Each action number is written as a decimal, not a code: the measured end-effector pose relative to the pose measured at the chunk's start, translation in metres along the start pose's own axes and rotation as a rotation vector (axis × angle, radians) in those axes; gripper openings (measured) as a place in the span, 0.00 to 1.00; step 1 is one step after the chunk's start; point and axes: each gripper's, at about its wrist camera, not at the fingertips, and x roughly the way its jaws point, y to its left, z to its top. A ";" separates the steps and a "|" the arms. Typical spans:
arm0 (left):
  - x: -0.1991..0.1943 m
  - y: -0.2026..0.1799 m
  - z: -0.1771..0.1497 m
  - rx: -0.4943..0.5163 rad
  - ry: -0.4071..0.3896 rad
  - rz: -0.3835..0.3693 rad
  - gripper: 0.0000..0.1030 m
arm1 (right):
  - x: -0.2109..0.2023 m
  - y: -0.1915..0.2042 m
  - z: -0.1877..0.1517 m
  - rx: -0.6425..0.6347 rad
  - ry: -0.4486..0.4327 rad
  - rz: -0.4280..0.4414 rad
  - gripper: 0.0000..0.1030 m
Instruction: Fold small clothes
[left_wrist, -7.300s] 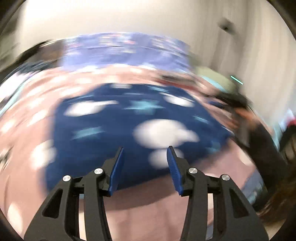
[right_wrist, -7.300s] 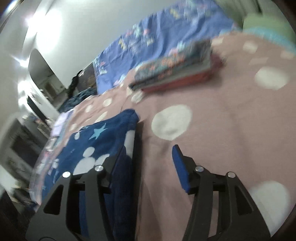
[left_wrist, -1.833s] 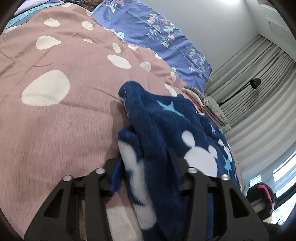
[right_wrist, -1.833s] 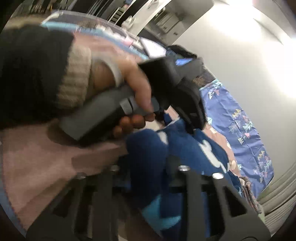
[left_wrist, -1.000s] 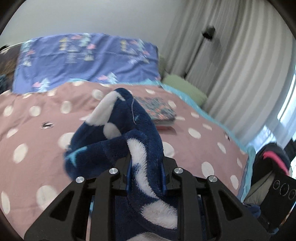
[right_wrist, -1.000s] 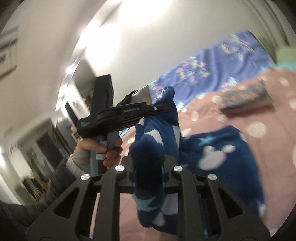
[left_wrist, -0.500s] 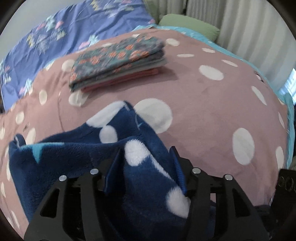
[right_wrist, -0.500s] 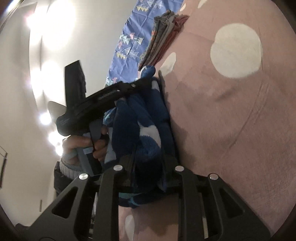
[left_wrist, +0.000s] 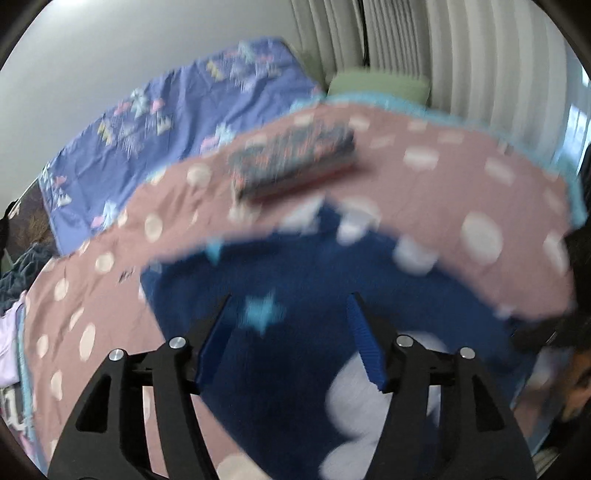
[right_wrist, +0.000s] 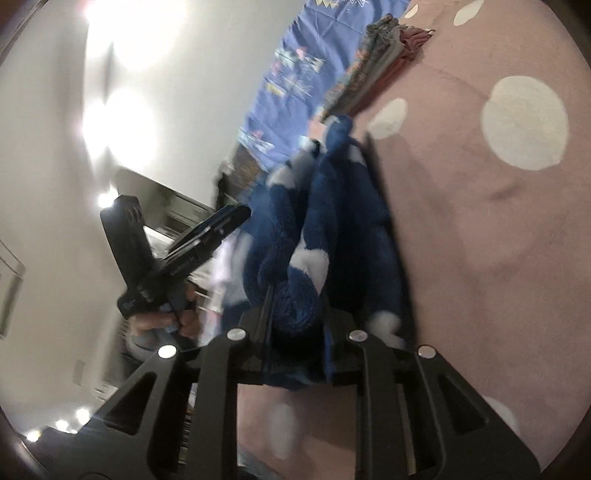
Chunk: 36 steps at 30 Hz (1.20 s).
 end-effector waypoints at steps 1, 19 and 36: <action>0.008 -0.004 -0.010 0.002 0.001 -0.009 0.61 | -0.001 0.000 0.000 -0.015 -0.005 -0.046 0.32; -0.035 -0.010 -0.042 -0.032 -0.179 -0.023 0.74 | 0.048 0.020 -0.004 -0.296 -0.060 -0.365 0.54; -0.017 -0.068 -0.127 -0.068 -0.088 0.303 0.85 | 0.042 0.018 -0.016 -0.234 -0.076 -0.384 0.67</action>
